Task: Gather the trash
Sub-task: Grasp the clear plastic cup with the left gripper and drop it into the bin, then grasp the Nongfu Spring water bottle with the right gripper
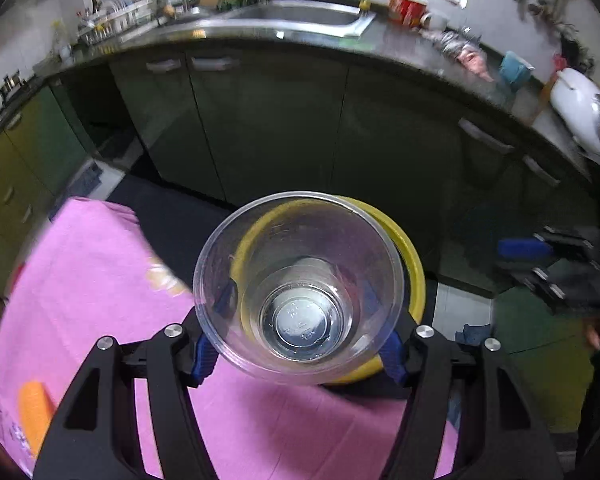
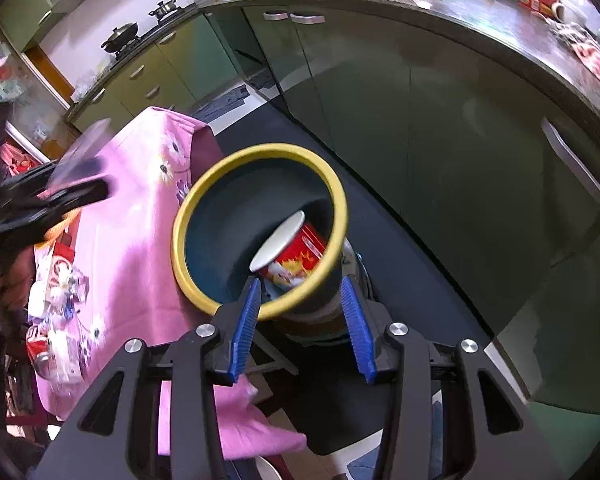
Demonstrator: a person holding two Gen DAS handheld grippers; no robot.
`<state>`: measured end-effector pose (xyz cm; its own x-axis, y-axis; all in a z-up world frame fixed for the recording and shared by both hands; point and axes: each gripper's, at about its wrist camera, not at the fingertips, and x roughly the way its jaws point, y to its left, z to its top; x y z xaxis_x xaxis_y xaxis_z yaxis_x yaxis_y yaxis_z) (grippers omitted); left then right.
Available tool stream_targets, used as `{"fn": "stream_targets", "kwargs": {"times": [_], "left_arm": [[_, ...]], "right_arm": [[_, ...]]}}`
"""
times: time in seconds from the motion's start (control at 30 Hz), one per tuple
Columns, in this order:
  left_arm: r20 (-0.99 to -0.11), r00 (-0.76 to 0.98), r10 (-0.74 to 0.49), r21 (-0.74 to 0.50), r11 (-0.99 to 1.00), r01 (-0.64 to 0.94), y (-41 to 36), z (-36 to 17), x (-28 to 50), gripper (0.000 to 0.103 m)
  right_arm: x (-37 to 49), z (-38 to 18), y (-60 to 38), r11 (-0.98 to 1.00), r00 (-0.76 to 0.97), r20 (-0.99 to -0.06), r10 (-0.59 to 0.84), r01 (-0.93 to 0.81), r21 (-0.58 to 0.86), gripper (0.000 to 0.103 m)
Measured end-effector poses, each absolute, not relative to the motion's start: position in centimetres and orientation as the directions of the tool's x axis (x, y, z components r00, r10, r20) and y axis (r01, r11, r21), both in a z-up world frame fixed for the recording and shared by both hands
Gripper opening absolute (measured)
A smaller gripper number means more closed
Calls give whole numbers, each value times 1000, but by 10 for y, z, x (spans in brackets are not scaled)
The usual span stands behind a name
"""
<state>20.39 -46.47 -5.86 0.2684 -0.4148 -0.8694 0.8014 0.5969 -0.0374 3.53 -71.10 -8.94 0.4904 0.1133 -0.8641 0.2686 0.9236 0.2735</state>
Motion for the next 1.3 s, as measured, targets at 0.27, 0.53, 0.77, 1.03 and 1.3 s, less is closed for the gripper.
{"fn": "stream_targets", "kwargs": {"times": [0.27, 0.53, 0.77, 1.03, 1.3], "left_arm": [[-874, 298, -383, -13, 632, 775, -486, -73, 222, 69], [-779, 394, -487, -22, 649, 760, -399, 11, 196, 79], [-729, 523, -441, 22, 749, 662, -287, 53, 162, 81], [-687, 652, -320, 25, 887, 461, -156, 55, 122, 86], [-692, 663, -284, -22, 927, 374, -76, 39, 84, 88]], "right_arm": [[20, -89, -712, 922, 510, -852, 120, 262, 286, 50], [36, -86, -669, 946, 502, -849, 164, 163, 279, 50], [54, -73, -570, 938, 436, -833, 340, -89, 335, 54], [82, -72, -423, 857, 194, -858, 475, -321, 403, 68], [102, -100, -338, 872, 19, -932, 362, -360, 331, 77]]}}
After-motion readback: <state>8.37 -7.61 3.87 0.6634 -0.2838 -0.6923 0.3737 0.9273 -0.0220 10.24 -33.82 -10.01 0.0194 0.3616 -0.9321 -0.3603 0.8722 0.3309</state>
